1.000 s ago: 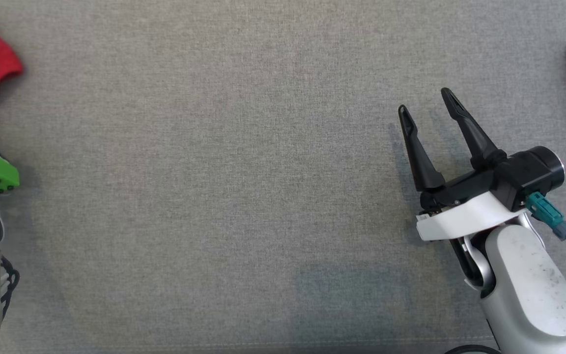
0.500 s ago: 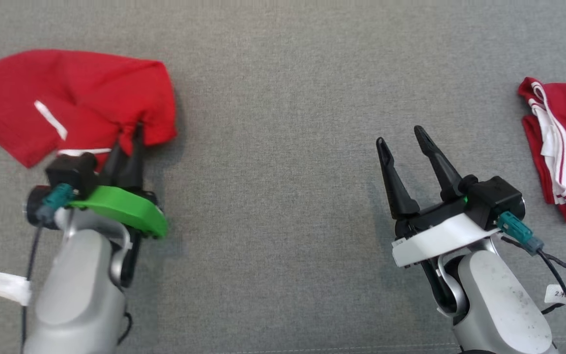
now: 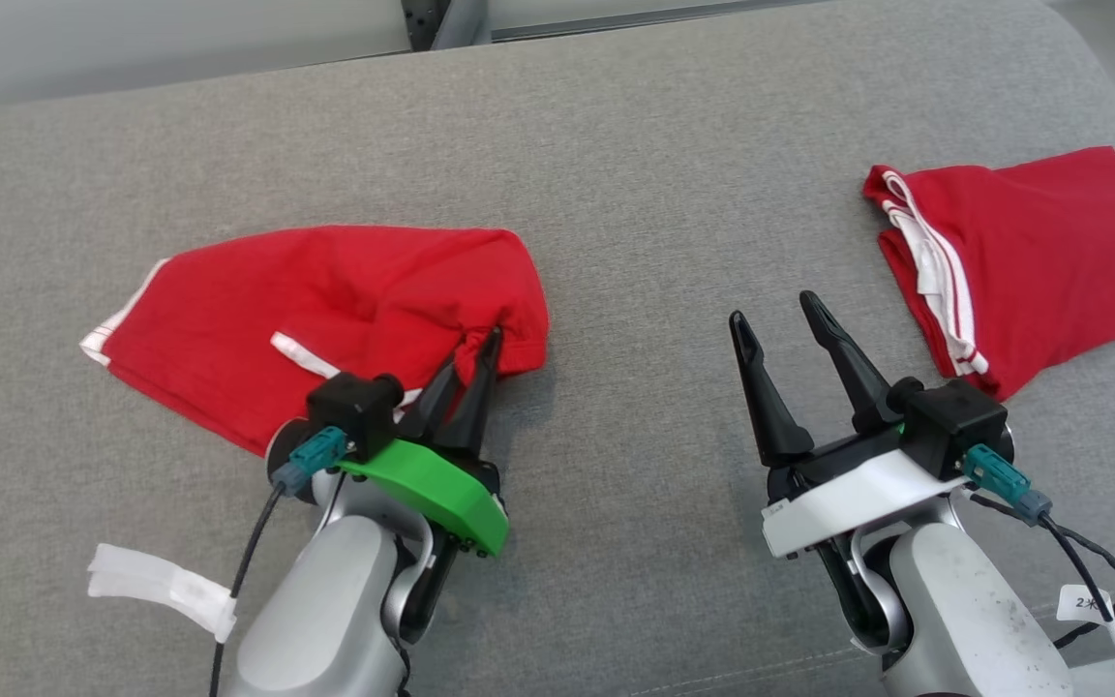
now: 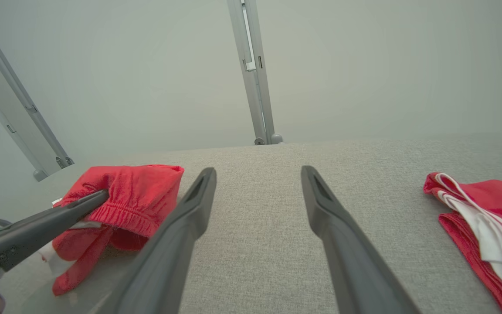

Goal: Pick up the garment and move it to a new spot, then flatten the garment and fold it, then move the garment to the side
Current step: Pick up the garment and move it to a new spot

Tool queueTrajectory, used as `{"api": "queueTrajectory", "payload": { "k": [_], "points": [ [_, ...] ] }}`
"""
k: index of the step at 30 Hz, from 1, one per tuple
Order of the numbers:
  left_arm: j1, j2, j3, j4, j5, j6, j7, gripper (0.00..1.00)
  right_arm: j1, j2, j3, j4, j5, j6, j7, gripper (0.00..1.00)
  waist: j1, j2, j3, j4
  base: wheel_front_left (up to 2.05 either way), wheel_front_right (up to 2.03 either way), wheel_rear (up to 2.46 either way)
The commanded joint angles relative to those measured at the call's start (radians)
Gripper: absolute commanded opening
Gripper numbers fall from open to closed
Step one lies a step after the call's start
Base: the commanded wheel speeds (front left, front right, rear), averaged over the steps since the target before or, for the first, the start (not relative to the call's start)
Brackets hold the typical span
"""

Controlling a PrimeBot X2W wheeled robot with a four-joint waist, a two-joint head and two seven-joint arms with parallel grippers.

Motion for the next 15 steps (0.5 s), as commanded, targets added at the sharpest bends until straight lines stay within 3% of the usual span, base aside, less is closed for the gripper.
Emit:
{"api": "queueTrajectory", "payload": {
  "k": [1,6,8,15],
  "points": [
    [0.017,-0.008,-0.012,-0.003,-0.008,0.001,0.000,0.00,0.008,-0.001,-0.002,0.004,0.006,-0.002,0.000,1.00,0.0001,-0.0001,-0.020,-0.036,0.00,0.00,0.00],
    [0.032,-0.009,-0.042,-0.017,-0.016,0.001,0.000,0.01,0.015,0.001,-0.012,0.014,0.004,-0.001,0.000,1.00,0.0001,-0.0001,-0.033,-0.039,0.00,0.00,0.00],
    [0.039,-0.010,-0.033,-0.026,-0.013,0.001,0.000,1.00,0.020,0.002,-0.017,0.019,0.003,-0.001,0.000,1.00,0.0001,-0.0001,-0.042,-0.034,0.00,0.00,0.00],
    [0.116,0.003,0.156,-0.100,0.053,0.001,0.000,1.00,0.033,0.004,-0.033,0.033,0.012,-0.001,0.000,1.00,0.0001,-0.0001,-0.085,-0.005,0.00,0.00,0.00]
  ]
}}
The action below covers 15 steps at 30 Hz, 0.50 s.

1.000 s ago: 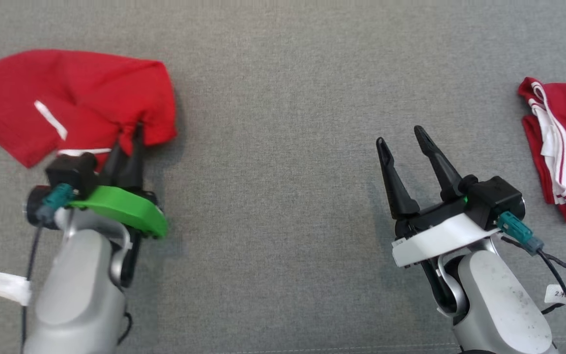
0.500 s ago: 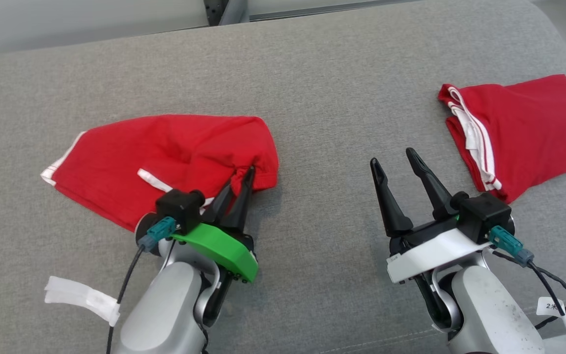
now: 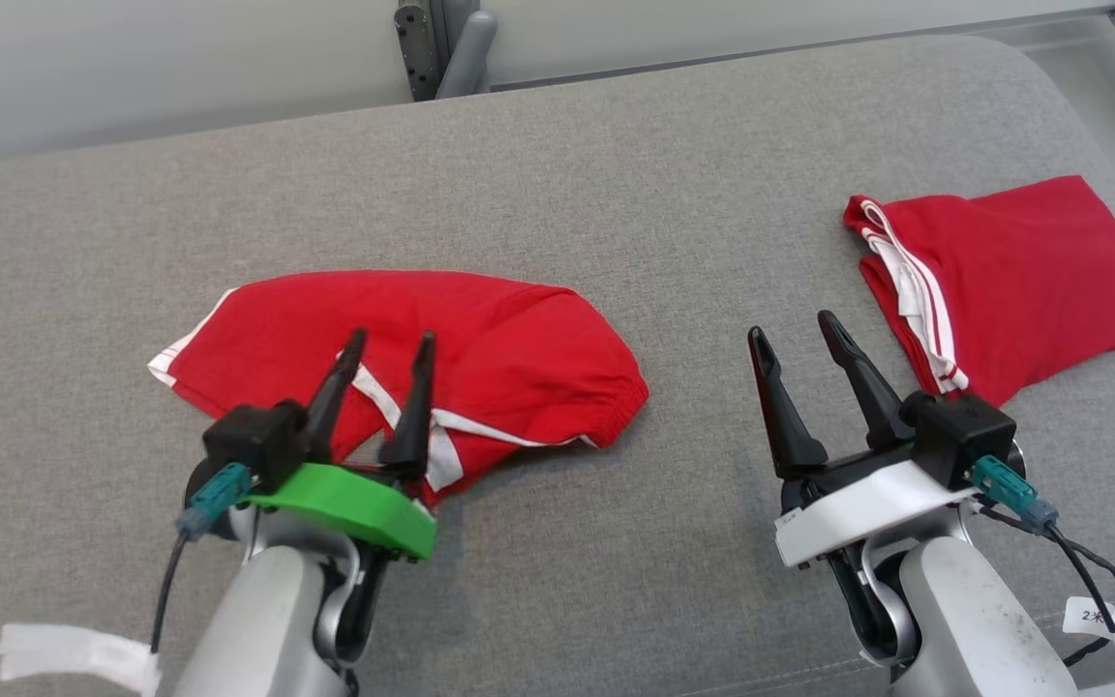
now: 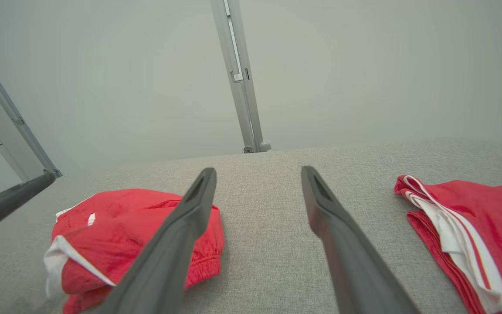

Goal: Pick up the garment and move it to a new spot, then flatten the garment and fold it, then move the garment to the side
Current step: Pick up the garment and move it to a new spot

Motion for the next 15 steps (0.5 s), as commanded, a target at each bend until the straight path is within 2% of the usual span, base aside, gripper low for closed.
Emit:
{"api": "queueTrajectory", "payload": {
  "k": [1,8,12,15],
  "points": [
    [0.033,0.008,0.046,-0.014,0.032,0.001,0.000,1.00,0.021,-0.002,-0.007,0.006,0.011,-0.001,0.000,1.00,0.0001,0.0000,-0.026,0.018,0.00,0.00,0.00],
    [0.171,0.009,0.310,-0.055,0.152,0.015,0.000,1.00,0.062,-0.001,-0.019,0.029,0.009,-0.001,0.000,1.00,0.0001,0.0000,-0.089,0.040,0.00,0.00,0.00],
    [0.253,0.003,0.402,-0.079,0.203,0.009,0.000,1.00,0.087,0.000,-0.031,0.039,-0.002,-0.001,0.000,1.00,0.0001,0.0000,-0.116,0.053,0.00,0.00,0.00],
    [0.289,-0.002,0.431,-0.096,0.221,0.007,0.000,1.00,0.101,0.000,-0.038,0.046,-0.008,-0.001,0.000,1.00,0.0001,0.0000,-0.129,0.057,0.00,0.00,0.00]
  ]
}}
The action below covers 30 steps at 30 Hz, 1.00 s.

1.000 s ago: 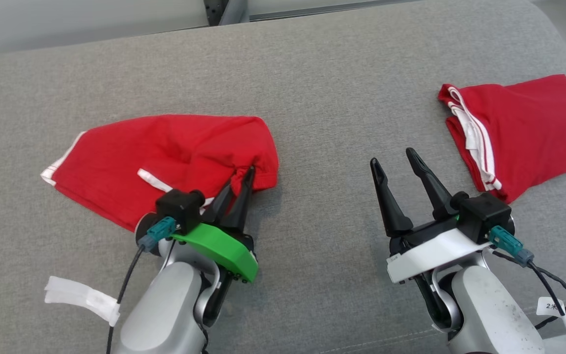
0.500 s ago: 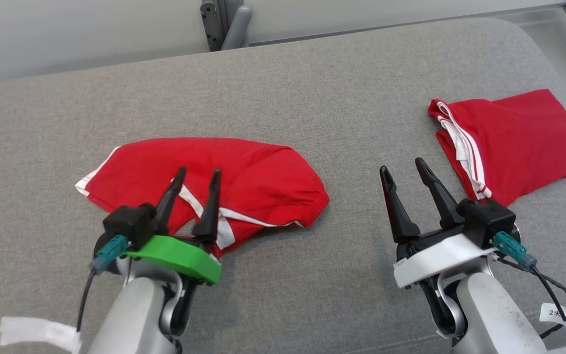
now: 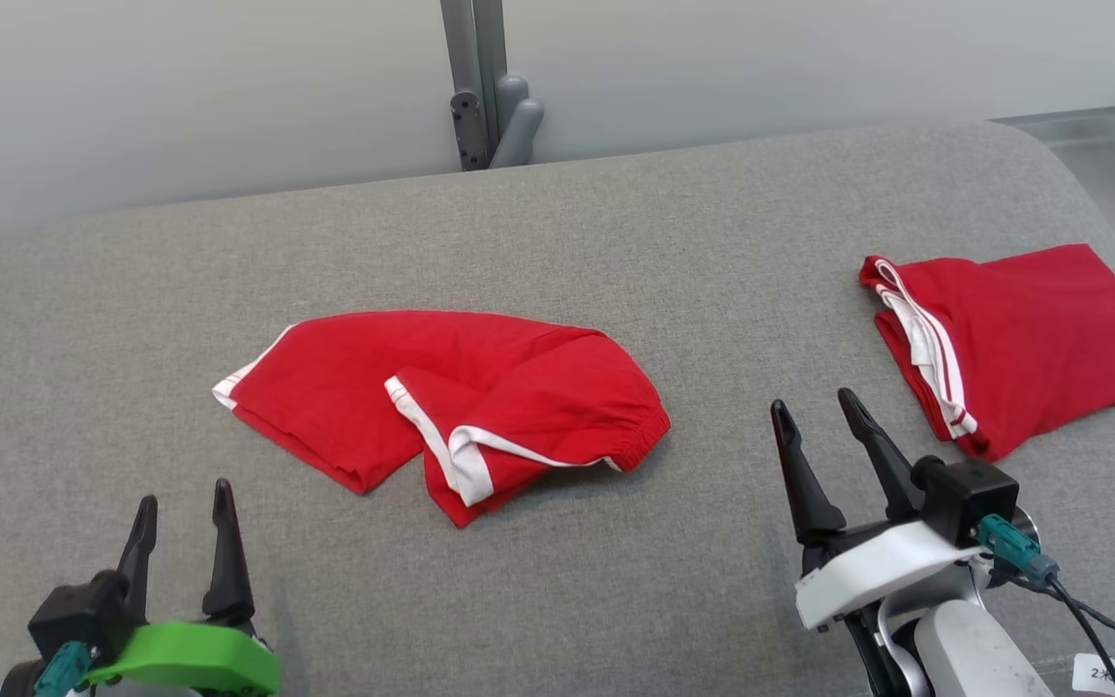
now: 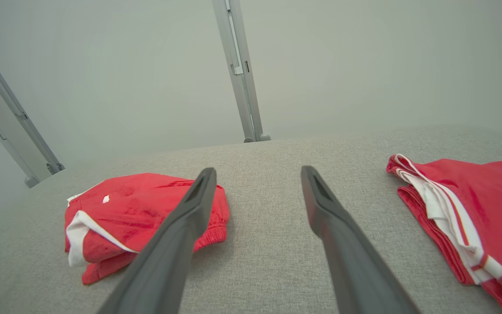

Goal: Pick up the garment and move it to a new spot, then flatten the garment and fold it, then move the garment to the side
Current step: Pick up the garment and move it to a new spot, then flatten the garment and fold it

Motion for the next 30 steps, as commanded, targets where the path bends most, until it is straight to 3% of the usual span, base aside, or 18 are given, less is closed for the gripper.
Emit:
{"api": "queueTrajectory", "payload": {
  "k": [1,9,20,30],
  "points": [
    [0.035,-0.003,0.019,-0.018,0.018,-0.004,0.000,1.00,0.019,-0.002,-0.006,0.007,-0.007,-0.001,0.000,1.00,0.0001,0.0000,-0.022,0.012,0.00,0.00,0.00],
    [0.142,-0.011,0.078,-0.065,0.069,-0.007,0.000,1.00,0.064,-0.001,-0.031,0.028,-0.023,-0.001,0.000,1.00,0.0001,0.0000,-0.050,0.024,0.00,0.00,0.00],
    [0.127,-0.012,0.045,-0.069,0.031,-0.008,0.000,1.00,0.067,-0.001,0.005,0.047,-0.013,-0.001,0.000,1.00,0.0001,0.0000,-0.026,0.053,0.00,0.00,0.00],
    [0.063,-0.012,-0.051,-0.085,-0.009,-0.008,0.000,1.00,-0.045,-0.002,0.124,0.147,0.004,-0.001,0.000,1.00,0.0001,0.0000,0.075,0.186,0.00,0.00,0.00]
  ]
}}
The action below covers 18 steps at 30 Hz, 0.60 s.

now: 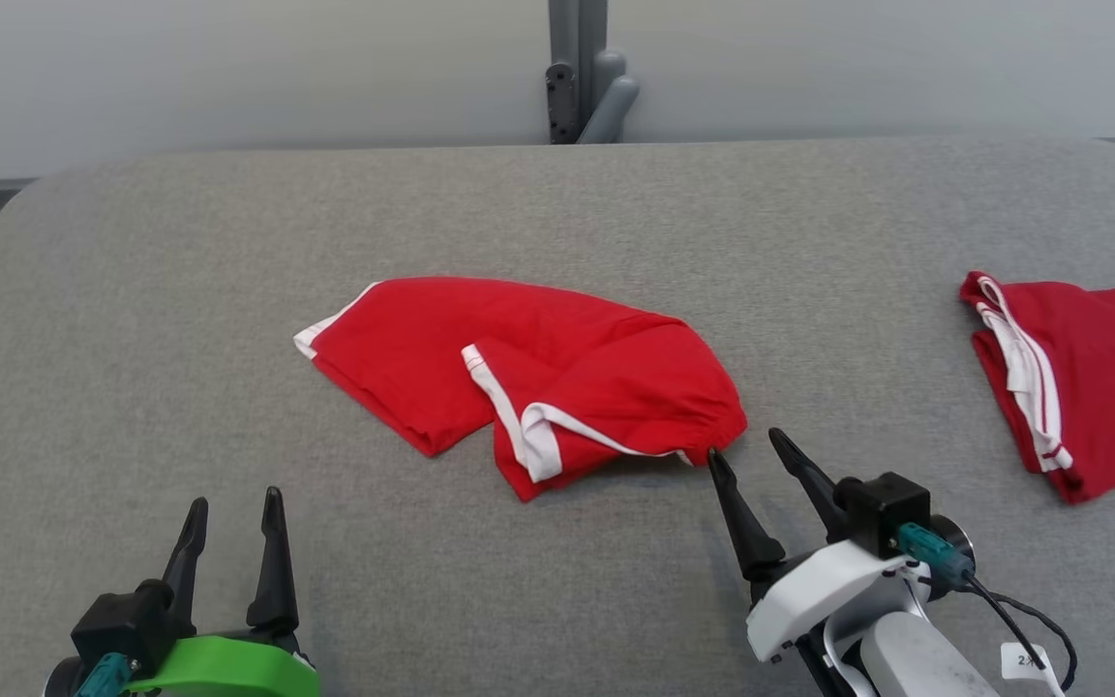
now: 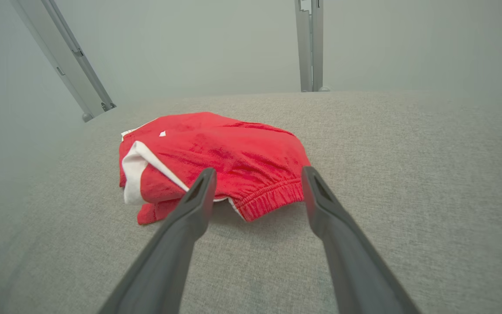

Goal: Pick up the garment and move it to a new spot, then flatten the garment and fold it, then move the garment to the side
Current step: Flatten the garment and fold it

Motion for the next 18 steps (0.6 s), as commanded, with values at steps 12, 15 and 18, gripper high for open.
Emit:
{"api": "queueTrajectory", "payload": {
  "k": [12,15,18],
  "points": [
    [-0.033,0.003,-0.012,-0.008,-0.031,-0.002,0.000,1.00,-0.087,-0.008,-0.029,0.133,-0.073,-0.001,0.000,1.00,0.0001,0.0000,0.131,0.154,0.00,0.00,0.00],
    [-0.044,0.003,-0.015,-0.010,-0.032,-0.002,0.000,1.00,-0.088,-0.009,-0.036,0.139,-0.075,-0.001,0.000,1.00,0.0001,0.0000,0.139,0.152,0.00,0.00,0.00],
    [-0.055,0.003,-0.026,-0.014,-0.035,-0.003,0.000,1.00,-0.095,-0.007,-0.030,0.150,-0.082,-0.001,0.000,1.00,0.0001,0.0000,0.149,0.150,0.00,0.00,0.00]
  ]
}}
